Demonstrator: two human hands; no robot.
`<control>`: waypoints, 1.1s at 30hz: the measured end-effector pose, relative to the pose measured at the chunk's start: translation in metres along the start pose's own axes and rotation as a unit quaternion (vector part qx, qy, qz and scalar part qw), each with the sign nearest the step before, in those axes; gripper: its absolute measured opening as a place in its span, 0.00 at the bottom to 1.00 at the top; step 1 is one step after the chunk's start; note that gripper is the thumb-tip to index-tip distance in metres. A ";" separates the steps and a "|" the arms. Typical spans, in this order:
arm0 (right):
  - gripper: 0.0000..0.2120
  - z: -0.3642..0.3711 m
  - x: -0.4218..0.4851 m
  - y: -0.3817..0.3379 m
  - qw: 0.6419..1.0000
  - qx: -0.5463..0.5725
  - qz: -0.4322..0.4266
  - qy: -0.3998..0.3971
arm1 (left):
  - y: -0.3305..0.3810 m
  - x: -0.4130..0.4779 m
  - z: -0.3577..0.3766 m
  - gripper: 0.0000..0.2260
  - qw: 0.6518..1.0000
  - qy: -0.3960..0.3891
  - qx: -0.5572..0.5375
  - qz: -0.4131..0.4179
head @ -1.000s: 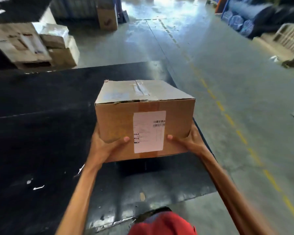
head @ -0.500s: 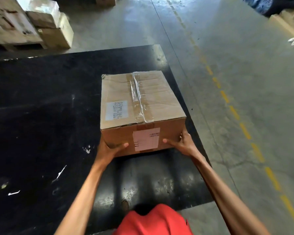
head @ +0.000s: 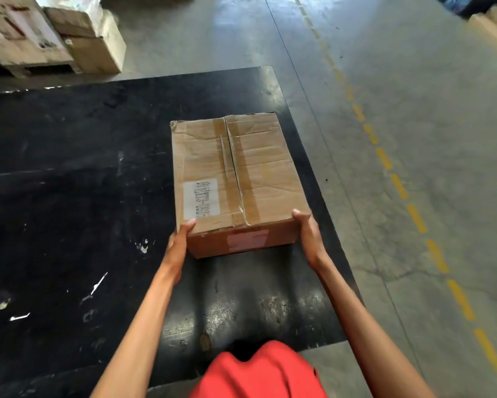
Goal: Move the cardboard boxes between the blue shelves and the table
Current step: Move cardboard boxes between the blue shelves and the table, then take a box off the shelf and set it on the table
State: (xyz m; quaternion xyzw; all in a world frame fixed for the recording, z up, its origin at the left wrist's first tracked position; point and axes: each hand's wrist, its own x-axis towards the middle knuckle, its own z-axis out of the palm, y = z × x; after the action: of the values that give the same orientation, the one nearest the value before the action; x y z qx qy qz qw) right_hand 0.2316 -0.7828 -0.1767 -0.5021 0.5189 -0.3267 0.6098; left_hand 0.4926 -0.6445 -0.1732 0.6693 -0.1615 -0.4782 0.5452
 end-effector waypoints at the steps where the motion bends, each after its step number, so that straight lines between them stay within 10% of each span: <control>1: 0.31 0.000 -0.005 0.007 1.000 -0.002 0.001 -0.006 | -0.004 -0.002 0.001 0.22 1.000 0.007 -0.004 -0.008; 5: 0.29 0.001 -0.011 0.010 1.000 -0.020 0.003 -0.002 | -0.003 -0.009 0.004 0.35 0.999 0.033 -0.015 0.005; 12: 0.27 0.000 -0.024 0.002 0.993 -0.111 -0.010 0.034 | 0.002 -0.016 0.001 0.23 0.998 0.052 0.008 0.019; 18: 0.35 0.034 -0.047 -0.042 0.890 -0.375 -0.241 0.095 | 0.012 -0.063 -0.032 0.27 0.971 0.140 0.179 0.080; 27: 0.33 0.258 -0.132 -0.086 0.750 -0.456 -0.410 -0.248 | 0.000 -0.192 -0.171 0.30 0.881 0.392 0.250 0.088; 33: 0.35 0.414 -0.273 -0.080 0.598 -0.421 -0.513 -0.449 | -0.036 -0.352 -0.264 0.31 0.759 0.606 0.236 0.030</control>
State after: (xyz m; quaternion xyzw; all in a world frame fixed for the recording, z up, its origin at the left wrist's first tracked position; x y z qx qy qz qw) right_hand 0.5718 -0.4413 -0.0352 -0.9699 -0.0837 -0.0646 0.2192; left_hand 0.5249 -0.2201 -0.0558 0.9218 0.0752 0.0969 0.3678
